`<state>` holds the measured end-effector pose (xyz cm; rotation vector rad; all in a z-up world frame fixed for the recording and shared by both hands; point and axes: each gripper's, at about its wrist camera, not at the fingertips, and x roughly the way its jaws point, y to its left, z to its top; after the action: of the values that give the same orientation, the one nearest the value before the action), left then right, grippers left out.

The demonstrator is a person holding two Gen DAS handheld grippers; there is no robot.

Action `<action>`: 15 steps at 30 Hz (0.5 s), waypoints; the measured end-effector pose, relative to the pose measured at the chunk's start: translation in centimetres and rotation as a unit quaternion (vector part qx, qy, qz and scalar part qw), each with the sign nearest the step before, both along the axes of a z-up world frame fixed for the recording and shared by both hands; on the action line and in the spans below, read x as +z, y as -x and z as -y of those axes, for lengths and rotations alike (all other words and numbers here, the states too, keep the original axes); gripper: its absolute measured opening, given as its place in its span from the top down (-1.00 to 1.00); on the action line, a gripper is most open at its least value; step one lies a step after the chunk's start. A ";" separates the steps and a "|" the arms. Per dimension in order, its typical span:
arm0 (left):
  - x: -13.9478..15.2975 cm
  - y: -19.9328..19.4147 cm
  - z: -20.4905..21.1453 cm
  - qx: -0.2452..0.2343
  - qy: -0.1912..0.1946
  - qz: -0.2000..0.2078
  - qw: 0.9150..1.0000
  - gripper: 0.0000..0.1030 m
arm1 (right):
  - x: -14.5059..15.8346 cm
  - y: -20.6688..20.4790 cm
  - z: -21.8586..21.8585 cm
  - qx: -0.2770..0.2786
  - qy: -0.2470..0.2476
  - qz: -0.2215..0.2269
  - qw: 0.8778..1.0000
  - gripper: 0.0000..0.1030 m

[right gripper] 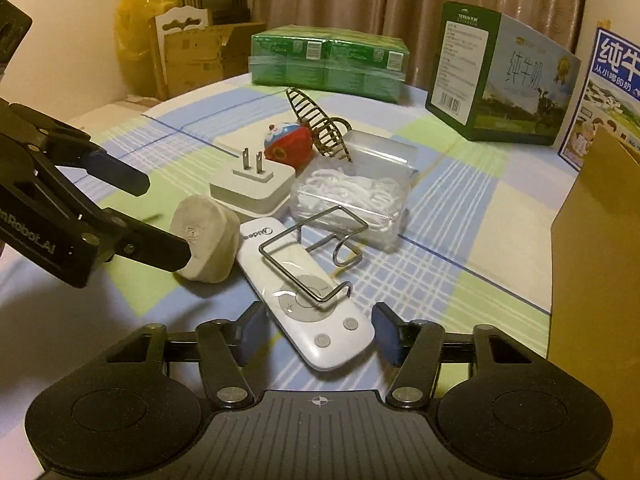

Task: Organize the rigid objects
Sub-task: 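Grasp the white Midea remote with the right tool, then grasp the white plug adapter with the left tool while the right tool holds the remote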

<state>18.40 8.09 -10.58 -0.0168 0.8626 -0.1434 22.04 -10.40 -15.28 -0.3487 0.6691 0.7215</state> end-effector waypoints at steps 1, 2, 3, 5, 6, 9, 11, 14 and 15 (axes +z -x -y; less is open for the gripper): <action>0.0 0.0 0.0 -0.001 0.001 0.000 1.000 -0.74 | 0.0 0.1 0.0 0.000 0.001 -0.001 1.000 0.02; 0.0 0.0 0.1 -0.001 0.003 0.001 1.000 -0.74 | 0.1 0.4 0.1 0.001 0.000 -0.004 1.000 0.08; 0.0 0.0 0.1 -0.003 0.004 0.002 1.000 -0.74 | 0.2 0.7 0.2 0.003 0.000 -0.004 1.000 0.12; -0.1 0.1 0.3 -0.008 0.004 0.002 1.000 -0.74 | 0.4 1.6 0.3 0.001 0.001 -0.010 1.000 0.23; -0.1 0.1 0.4 -0.010 0.004 0.002 1.000 -0.74 | 0.5 2.0 0.5 -0.002 0.000 -0.012 1.000 0.24; -0.3 0.1 0.7 -0.015 0.005 0.000 1.000 -0.74 | 0.9 3.6 1.2 -0.018 -0.009 -0.016 1.000 0.25; -0.3 0.1 0.9 -0.019 0.005 0.001 1.000 -0.74 | 1.2 4.7 1.8 -0.034 -0.012 -0.021 0.999 0.25; -0.4 0.1 1.3 -0.019 0.002 0.004 1.000 -0.73 | 1.6 6.4 2.6 -0.068 0.000 -0.015 0.998 0.25; -0.5 0.0 1.5 -0.016 0.000 0.004 1.000 -0.72 | 1.7 7.1 3.1 -0.089 0.008 -0.011 0.996 0.25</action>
<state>18.36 6.64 -11.04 -0.0022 0.8542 -0.1741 14.96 -13.51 -13.60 -0.2917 0.7178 0.5508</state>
